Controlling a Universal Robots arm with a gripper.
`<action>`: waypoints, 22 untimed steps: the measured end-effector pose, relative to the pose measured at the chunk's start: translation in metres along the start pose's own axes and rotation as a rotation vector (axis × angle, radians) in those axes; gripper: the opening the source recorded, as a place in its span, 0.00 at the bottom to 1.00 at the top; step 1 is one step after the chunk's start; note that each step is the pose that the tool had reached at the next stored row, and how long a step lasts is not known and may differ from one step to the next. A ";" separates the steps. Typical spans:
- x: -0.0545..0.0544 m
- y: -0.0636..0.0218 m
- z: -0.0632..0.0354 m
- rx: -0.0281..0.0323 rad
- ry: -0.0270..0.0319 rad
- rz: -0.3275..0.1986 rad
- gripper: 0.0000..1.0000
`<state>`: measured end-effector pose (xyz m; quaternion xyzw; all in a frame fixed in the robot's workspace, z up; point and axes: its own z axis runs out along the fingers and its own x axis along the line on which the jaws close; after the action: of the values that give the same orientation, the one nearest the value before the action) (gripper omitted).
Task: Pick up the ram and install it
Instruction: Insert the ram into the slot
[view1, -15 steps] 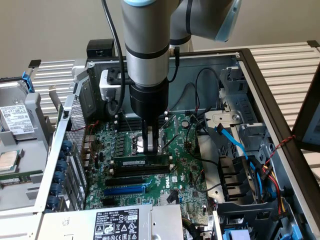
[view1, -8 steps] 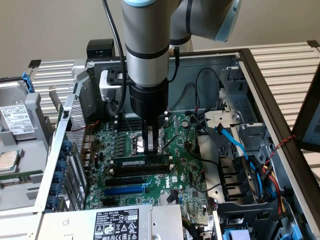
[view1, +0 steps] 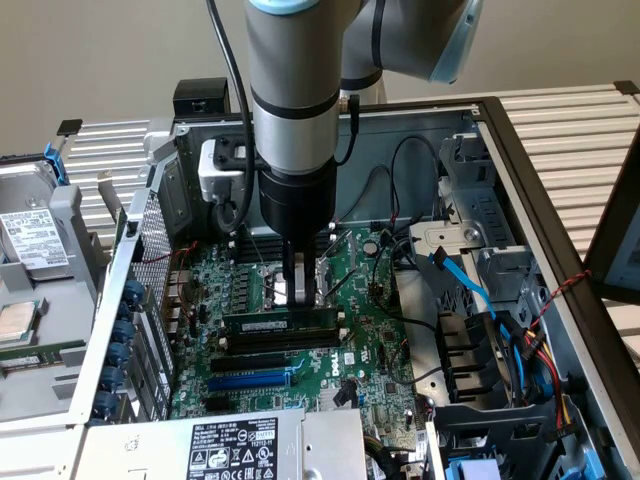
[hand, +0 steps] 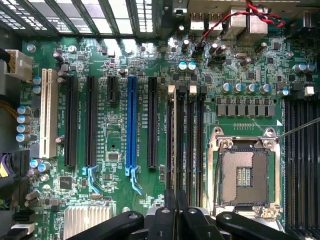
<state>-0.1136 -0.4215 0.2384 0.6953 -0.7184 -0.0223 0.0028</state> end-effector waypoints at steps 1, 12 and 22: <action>0.000 -0.0001 0.0002 0.0001 -0.0003 0.000 0.12; 0.001 -0.0015 0.0010 -0.0030 -0.0001 0.000 0.12; 0.002 -0.0020 0.0034 -0.0036 -0.0003 0.000 0.12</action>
<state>-0.1118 -0.4233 0.2349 0.6953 -0.7183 -0.0237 0.0040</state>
